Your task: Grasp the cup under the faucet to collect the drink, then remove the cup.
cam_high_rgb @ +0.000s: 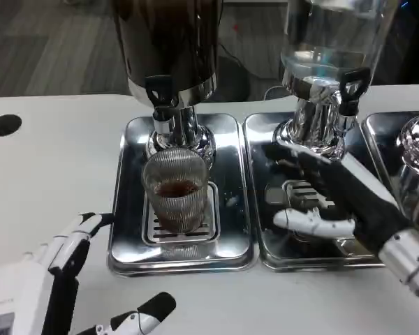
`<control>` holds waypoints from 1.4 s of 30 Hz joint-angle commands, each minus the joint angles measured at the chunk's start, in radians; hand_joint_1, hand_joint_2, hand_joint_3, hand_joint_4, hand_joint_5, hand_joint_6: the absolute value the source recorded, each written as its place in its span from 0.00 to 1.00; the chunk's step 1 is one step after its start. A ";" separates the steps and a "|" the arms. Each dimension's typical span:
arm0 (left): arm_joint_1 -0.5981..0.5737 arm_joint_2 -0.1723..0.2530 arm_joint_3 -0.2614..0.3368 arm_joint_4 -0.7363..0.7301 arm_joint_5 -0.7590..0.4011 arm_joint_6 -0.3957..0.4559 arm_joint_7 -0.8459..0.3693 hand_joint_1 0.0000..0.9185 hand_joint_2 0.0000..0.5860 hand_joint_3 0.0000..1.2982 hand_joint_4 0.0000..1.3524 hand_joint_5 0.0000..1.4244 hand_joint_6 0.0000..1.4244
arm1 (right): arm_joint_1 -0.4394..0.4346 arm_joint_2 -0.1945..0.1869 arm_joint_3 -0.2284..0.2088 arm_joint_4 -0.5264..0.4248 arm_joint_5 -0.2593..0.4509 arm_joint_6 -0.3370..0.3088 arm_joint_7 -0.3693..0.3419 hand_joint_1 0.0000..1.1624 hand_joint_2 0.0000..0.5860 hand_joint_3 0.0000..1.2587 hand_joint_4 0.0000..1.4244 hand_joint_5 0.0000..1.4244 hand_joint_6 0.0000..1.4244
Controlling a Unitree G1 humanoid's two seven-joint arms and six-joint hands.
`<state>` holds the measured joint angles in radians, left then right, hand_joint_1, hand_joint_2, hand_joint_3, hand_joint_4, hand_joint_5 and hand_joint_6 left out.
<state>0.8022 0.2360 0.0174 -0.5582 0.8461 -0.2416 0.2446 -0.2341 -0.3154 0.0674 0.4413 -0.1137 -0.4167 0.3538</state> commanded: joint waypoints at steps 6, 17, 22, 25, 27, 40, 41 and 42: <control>0.045 -0.001 0.003 0.004 0.011 -0.044 0.032 0.00 0.06 0.19 0.12 0.18 0.21 | -0.145 0.039 0.050 0.127 -0.068 0.044 -0.065 0.59 0.20 0.13 0.09 0.13 0.09; 0.062 0.006 0.043 0.024 -0.030 -0.074 0.028 0.00 0.07 0.19 0.13 0.18 0.21 | -0.194 0.123 0.128 0.222 -0.116 0.006 -0.119 0.59 0.20 0.13 0.09 0.12 0.09; 0.061 0.004 0.046 0.046 -0.032 -0.085 0.029 0.00 0.08 0.19 0.13 0.18 0.21 | -0.204 0.144 0.144 0.236 -0.121 -0.006 -0.127 0.59 0.19 0.13 0.09 0.12 0.07; 0.061 0.005 0.053 0.061 -0.045 -0.090 0.028 0.00 0.08 0.19 0.13 0.18 0.21 | -0.211 0.154 0.146 0.249 -0.120 -0.014 -0.130 0.59 0.19 0.12 0.08 0.11 0.07; 0.061 0.008 0.057 0.070 -0.051 -0.090 0.024 0.00 0.08 0.20 0.13 0.18 0.21 | -0.216 0.163 0.150 0.257 -0.121 -0.019 -0.131 0.59 0.19 0.11 0.08 0.11 0.07; 0.073 0.011 0.066 0.104 -0.069 -0.105 0.024 0.00 0.09 0.22 0.14 0.18 0.21 | -0.241 0.195 0.159 0.315 -0.143 -0.030 -0.163 0.60 0.17 0.05 0.05 0.08 0.05; 0.073 0.010 0.067 0.105 -0.069 -0.105 0.024 0.00 0.09 0.22 0.14 0.18 0.21 | -0.243 0.198 0.160 0.318 -0.146 -0.030 -0.168 0.60 0.17 0.05 0.05 0.08 0.05; 0.073 0.009 0.068 0.105 -0.071 -0.106 0.025 0.00 0.09 0.23 0.14 0.19 0.21 | -0.244 0.201 0.163 0.321 -0.148 -0.030 -0.171 0.60 0.17 0.05 0.05 0.08 0.05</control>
<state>0.8675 0.2370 0.0774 -0.4593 0.7876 -0.3378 0.2646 -0.4548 -0.1247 0.2217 0.7491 -0.2532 -0.4304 0.1977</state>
